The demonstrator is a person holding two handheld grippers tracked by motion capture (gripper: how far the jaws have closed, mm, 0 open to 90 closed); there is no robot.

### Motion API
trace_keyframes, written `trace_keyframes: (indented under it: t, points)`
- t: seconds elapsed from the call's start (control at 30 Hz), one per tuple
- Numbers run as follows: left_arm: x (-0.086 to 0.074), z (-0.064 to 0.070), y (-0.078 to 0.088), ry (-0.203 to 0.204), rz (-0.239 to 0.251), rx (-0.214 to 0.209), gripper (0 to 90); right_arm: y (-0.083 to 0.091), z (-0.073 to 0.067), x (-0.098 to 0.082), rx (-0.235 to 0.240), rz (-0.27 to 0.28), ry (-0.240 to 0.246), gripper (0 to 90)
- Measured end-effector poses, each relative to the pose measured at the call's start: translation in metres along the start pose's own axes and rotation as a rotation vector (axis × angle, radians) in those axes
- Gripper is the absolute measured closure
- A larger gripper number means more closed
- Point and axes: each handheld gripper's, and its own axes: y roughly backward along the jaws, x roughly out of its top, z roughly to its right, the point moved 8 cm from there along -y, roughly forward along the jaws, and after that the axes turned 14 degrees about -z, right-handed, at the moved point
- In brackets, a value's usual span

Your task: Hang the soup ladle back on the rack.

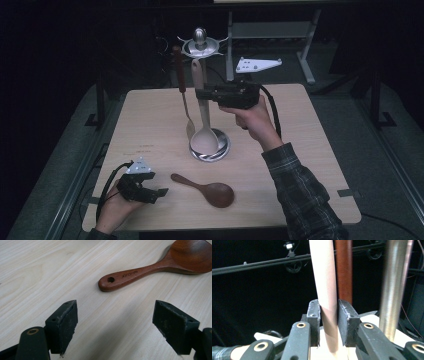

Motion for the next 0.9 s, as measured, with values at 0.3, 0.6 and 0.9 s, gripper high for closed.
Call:
trace_keyframes:
  t: [0.3, 0.6, 0.9]
  points:
    - [-0.001, 0.001, -0.001, -0.003, -0.006, -0.010, 20.1, -0.003, 0.005, -0.002, -0.040, -0.004, -0.007, 68.5]
    - [-0.002, -0.002, -0.002, 0.002, -0.008, -0.025, 21.3, 0.007, 0.001, -0.018, -0.121, -0.029, 0.028, 54.4]
    - [-0.001, -0.004, -0.003, -0.002, 0.007, -0.034, 22.6, 0.018, 0.023, -0.051, -0.178, -0.054, -0.006, 52.3]
